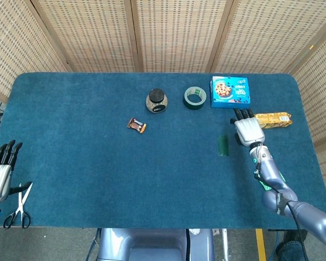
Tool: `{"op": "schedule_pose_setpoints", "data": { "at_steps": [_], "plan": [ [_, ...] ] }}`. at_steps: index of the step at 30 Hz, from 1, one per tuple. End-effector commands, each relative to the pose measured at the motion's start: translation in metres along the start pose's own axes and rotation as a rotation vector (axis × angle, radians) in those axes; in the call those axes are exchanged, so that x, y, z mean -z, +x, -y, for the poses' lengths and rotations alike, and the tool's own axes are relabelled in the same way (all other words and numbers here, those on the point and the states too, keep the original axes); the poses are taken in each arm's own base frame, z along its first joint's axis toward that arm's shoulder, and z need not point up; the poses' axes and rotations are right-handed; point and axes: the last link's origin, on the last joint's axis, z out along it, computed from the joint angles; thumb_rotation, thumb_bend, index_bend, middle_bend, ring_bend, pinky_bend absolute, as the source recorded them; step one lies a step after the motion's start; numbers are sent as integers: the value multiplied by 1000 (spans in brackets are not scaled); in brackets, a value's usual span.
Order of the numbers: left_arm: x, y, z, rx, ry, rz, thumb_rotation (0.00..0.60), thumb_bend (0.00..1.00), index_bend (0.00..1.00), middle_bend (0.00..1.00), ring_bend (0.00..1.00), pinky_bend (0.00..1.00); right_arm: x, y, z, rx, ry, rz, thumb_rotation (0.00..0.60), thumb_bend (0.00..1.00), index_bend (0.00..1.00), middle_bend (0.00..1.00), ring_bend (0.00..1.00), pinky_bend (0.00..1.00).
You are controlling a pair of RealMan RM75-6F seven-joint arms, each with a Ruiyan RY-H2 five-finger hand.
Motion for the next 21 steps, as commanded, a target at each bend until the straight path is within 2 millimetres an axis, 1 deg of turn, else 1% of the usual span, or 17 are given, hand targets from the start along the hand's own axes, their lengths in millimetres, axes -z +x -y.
{"op": "schedule_pose_setpoints", "data": {
  "at_steps": [1, 2, 10, 14, 21],
  "plan": [
    [0, 0, 0, 0, 1, 0, 600, 0, 0, 0, 0, 0, -10, -12, 9, 3, 15, 39, 600, 607, 310, 0, 0, 0],
    [0, 0, 0, -1, 1, 1, 600, 0, 0, 0, 0, 0, -12, -13, 12, 2, 17, 43, 600, 620, 318, 0, 0, 0],
    [0, -3, -2, -12, -1, 7, 600, 0, 0, 0, 0, 0, -25, -23, 25, 19, 30, 73, 600, 622, 335, 0, 0, 0],
    [0, -3, -3, -12, 3, 8, 600, 0, 0, 0, 0, 0, -27, -25, 31, 22, 41, 79, 600, 655, 335, 0, 0, 0],
    [-2, -5, -2, -17, 8, 15, 600, 0, 0, 0, 0, 0, -30, -26, 36, 28, 42, 76, 600, 658, 335, 0, 0, 0]
  ]
}}
